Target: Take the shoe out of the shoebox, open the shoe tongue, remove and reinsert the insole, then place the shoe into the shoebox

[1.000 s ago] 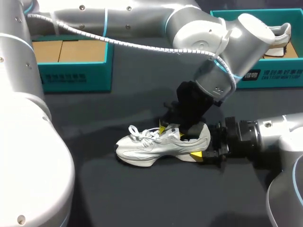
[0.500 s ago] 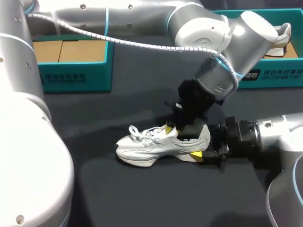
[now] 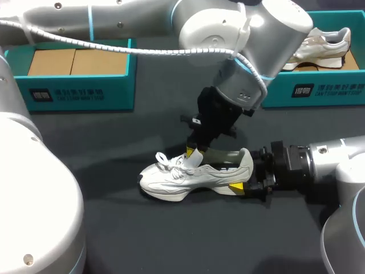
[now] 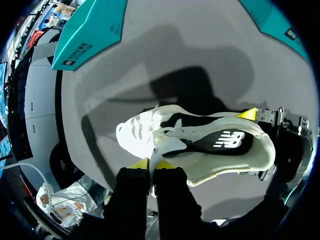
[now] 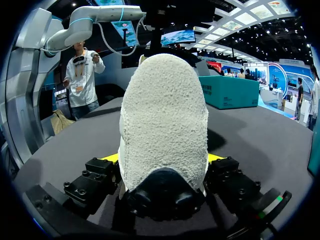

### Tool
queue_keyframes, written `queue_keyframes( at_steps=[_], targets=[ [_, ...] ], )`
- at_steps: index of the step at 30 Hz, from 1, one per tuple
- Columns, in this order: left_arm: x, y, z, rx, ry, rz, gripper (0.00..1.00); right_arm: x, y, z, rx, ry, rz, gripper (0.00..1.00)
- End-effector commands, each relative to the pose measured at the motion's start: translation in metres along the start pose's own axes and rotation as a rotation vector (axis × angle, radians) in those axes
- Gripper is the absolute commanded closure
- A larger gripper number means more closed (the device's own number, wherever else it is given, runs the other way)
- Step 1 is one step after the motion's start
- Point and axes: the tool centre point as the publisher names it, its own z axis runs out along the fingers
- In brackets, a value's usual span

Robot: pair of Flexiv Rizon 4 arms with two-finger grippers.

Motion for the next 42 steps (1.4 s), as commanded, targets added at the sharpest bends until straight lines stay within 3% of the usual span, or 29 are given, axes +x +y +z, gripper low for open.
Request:
queue_keyframes(
  at_steps=[1,10,24,30,33,39,42],
  targets=[
    [-0.039,0.002,0.009,0.004,0.199,-0.008,1.00,-0.001,-0.001,-0.001,0.002,-0.001,0.000,1.00],
    [-0.057,0.000,0.027,0.003,0.228,-0.013,1.00,-0.001,-0.001,-0.001,0.002,-0.001,0.000,1.00],
    [-0.050,-0.006,0.061,0.013,0.168,-0.001,1.00,-0.001,-0.001,-0.001,0.002,-0.001,0.000,1.00],
    [-0.051,-0.004,0.074,0.040,0.149,0.008,0.85,-0.001,-0.001,-0.001,0.002,-0.001,0.000,1.00],
    [-0.055,-0.004,0.078,0.044,0.143,0.010,0.71,-0.001,-0.001,-0.001,0.002,-0.001,0.000,1.00],
    [-0.064,-0.006,0.083,0.052,0.135,0.009,0.51,-0.001,-0.001,-0.001,0.002,-0.001,0.000,1.00],
    [-0.069,-0.006,0.084,0.052,0.134,0.007,0.35,-0.001,-0.001,-0.001,0.002,-0.001,0.000,1.00]
  ],
)
